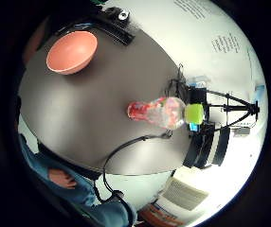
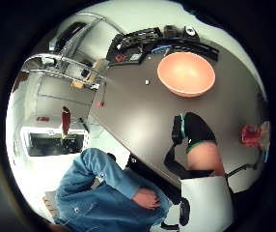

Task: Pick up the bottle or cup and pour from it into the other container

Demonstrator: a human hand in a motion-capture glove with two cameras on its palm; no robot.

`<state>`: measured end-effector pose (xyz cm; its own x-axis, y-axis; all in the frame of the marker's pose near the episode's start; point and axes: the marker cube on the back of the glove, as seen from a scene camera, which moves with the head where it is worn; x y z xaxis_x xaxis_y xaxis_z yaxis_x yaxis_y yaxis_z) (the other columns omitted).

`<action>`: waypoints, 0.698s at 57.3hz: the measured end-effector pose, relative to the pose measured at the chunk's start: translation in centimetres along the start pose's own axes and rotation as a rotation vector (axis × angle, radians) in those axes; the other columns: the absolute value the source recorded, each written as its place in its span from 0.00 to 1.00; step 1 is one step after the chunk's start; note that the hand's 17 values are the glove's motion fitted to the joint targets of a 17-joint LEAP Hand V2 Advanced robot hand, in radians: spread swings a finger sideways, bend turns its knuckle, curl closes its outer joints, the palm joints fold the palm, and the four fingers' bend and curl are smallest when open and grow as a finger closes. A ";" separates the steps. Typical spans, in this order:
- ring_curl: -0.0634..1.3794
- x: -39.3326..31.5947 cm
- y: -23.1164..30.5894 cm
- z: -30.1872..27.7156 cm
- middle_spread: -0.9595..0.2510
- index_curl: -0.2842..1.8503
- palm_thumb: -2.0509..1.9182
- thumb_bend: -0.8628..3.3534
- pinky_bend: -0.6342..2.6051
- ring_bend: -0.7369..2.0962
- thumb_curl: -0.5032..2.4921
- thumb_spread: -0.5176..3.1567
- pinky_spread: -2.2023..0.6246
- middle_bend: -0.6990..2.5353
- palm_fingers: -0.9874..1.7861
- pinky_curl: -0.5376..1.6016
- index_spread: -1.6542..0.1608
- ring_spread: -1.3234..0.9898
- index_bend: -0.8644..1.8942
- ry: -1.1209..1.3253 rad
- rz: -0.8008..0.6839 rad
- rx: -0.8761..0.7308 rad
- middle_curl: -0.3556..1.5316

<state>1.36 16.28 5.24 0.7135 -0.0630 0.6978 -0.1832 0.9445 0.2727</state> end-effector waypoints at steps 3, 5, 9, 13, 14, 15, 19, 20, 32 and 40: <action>0.19 1.1 0.5 -0.3 0.82 0.27 0.71 0.23 0.33 0.37 0.31 0.42 0.86 0.27 0.43 0.39 0.71 0.62 0.38 0.001 0.011 -0.004 0.29; 0.20 1.7 0.9 -0.4 0.82 0.27 0.71 0.22 0.33 0.37 0.31 0.42 0.86 0.27 0.43 0.39 0.71 0.62 0.38 0.005 0.020 -0.003 0.30; 0.20 3.0 1.5 -0.7 0.82 0.27 0.71 0.22 0.33 0.37 0.31 0.42 0.86 0.27 0.43 0.39 0.71 0.62 0.38 0.009 0.044 0.004 0.30; 0.20 3.8 2.2 -0.6 0.82 0.27 0.72 0.21 0.33 0.37 0.32 0.42 0.86 0.27 0.43 0.40 0.71 0.62 0.37 0.018 0.073 0.012 0.31; 0.20 4.1 2.4 -0.6 0.82 0.27 0.72 0.21 0.33 0.37 0.32 0.42 0.86 0.27 0.43 0.40 0.71 0.62 0.37 0.020 0.081 0.016 0.31; 0.20 4.4 2.6 -0.7 0.82 0.27 0.72 0.21 0.33 0.37 0.32 0.42 0.86 0.27 0.43 0.40 0.71 0.62 0.38 0.019 0.089 0.020 0.31; 0.21 6.4 3.5 -1.4 0.82 0.27 0.72 0.21 0.33 0.37 0.32 0.42 0.86 0.27 0.43 0.40 0.71 0.62 0.38 -0.007 0.121 0.039 0.31; 0.21 6.9 3.7 -1.6 0.82 0.27 0.72 0.20 0.33 0.37 0.32 0.42 0.86 0.27 0.43 0.40 0.71 0.62 0.38 -0.009 0.129 0.044 0.31; 0.22 12.1 6.4 -2.5 0.83 0.27 0.72 0.20 0.32 0.37 0.33 0.41 0.87 0.27 0.43 0.40 0.71 0.62 0.37 -0.067 0.126 0.135 0.32; 0.22 16.2 8.3 -2.7 0.83 0.27 0.72 0.20 0.31 0.37 0.33 0.40 0.87 0.28 0.44 0.40 0.72 0.62 0.37 -0.183 0.110 0.237 0.33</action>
<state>13.19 24.00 17.04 0.5512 -0.0416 0.8333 -0.4207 0.8486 0.3206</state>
